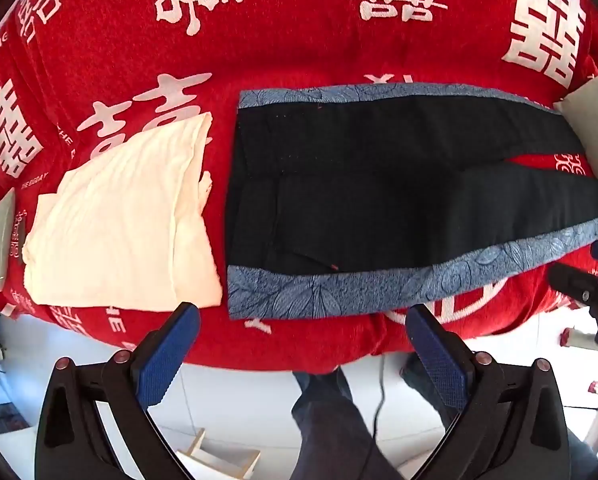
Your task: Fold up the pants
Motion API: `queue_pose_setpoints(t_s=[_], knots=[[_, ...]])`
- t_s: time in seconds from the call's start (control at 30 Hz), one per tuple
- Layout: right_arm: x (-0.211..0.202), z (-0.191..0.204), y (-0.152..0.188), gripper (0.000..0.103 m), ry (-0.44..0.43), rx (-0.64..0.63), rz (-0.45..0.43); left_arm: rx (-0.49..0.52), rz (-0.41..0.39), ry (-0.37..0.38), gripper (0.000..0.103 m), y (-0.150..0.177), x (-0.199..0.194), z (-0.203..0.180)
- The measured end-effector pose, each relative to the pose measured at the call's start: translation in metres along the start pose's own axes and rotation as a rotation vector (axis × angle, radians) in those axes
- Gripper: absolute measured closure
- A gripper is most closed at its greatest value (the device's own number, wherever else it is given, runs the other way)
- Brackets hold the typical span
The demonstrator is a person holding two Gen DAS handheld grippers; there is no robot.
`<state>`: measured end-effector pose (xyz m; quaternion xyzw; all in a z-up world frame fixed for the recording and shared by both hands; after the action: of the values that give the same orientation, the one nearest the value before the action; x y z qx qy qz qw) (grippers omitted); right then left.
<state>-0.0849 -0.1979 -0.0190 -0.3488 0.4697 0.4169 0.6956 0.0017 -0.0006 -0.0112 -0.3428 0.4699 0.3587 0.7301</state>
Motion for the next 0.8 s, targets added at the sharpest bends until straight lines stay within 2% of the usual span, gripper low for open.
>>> queue_pose_setpoints(t_s=[0.07,0.17,0.3,0.43,0.57,0.8], knots=[[-0.002,0.000,0.004,0.000,0.009,-0.011,-0.018,0.009,-0.006,0.003,0.000,0.000,-0.001,-0.003],[-0.002,0.000,0.009,0.000,-0.003,-0.010,-0.026,0.008,-0.096,-0.025,0.000,0.012,-0.021,-0.006],[-0.023,0.008,-0.004,0.000,-0.068,0.017,-0.022,0.012,-0.063,0.013,0.000,-0.001,-0.032,0.004],[-0.028,0.020,-0.008,0.000,-0.073,0.011,-0.006,0.018,-0.065,0.017,0.000,-0.010,-0.037,0.006],[-0.040,0.020,-0.013,0.000,-0.003,-0.019,-0.008,0.029,-0.064,0.043,0.000,-0.013,-0.041,0.001],[-0.056,0.017,-0.018,0.000,0.068,-0.060,-0.046,0.037,-0.108,0.019,0.000,-0.015,-0.052,-0.002]])
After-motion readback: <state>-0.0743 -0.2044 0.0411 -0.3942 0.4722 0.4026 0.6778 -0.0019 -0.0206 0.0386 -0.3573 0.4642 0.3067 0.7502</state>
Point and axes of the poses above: each gripper's, at about its wrist camera, not at the fingertips, and x roughly the way its jaws point, z to its left, y to its underside, the point moved 1 cm from there along x, roughly the way its jaws point, and after that the axes turned 13 degrees about -y, right-handed, at the moved point
